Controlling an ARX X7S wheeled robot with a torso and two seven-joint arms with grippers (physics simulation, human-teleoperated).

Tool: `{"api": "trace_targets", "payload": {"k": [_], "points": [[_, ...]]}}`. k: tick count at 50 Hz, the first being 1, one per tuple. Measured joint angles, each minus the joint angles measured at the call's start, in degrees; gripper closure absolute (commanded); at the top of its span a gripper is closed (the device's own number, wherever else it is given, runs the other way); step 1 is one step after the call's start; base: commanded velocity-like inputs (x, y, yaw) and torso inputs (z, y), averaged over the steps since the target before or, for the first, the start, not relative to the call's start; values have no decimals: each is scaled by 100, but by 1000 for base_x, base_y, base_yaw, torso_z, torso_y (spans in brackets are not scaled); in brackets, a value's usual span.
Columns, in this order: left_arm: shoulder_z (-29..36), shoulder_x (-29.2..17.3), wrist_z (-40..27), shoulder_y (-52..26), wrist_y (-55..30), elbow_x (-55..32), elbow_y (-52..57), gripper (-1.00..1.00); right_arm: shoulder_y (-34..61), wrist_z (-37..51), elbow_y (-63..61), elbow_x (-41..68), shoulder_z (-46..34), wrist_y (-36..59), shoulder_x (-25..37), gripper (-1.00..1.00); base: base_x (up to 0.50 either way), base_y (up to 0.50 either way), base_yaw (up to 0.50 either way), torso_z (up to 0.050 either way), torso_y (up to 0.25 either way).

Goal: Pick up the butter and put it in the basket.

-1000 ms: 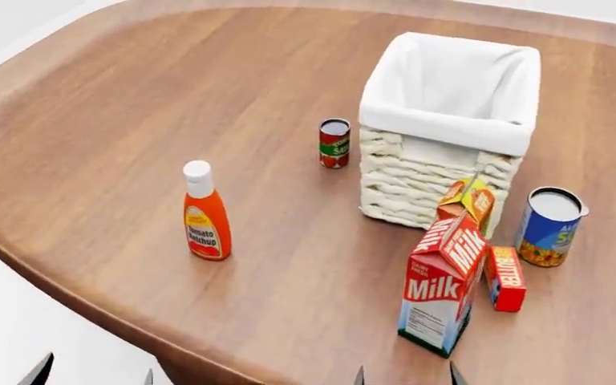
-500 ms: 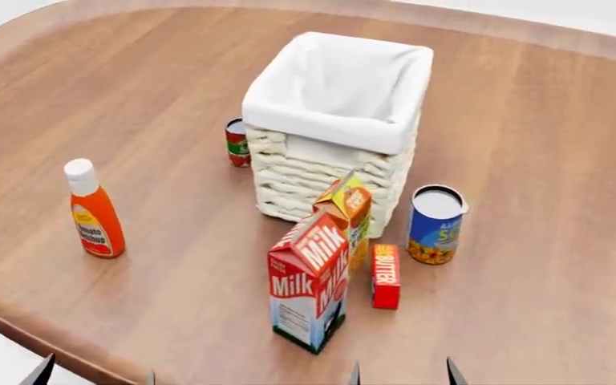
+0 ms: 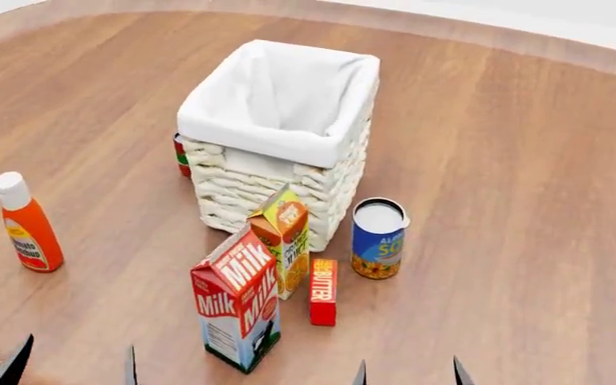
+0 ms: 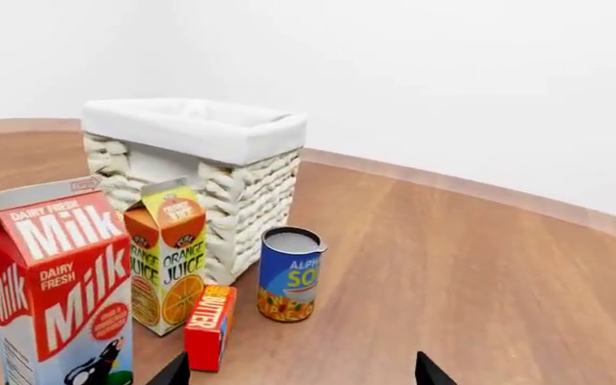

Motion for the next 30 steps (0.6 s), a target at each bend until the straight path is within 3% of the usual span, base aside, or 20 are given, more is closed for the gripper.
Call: {"api": "trace_targets", "payload": {"k": [22,30], "points": [[-422,-244,-292,-305,-751,-344,746,-100,7,57,-60,32,-131,65,74,-100,495,100,0,0,0],[-473,-283,-369,-328,-863,-391,883,-100,-12,125,-109,13,-160,94,98,-100,39,14,0,0,0]]}}
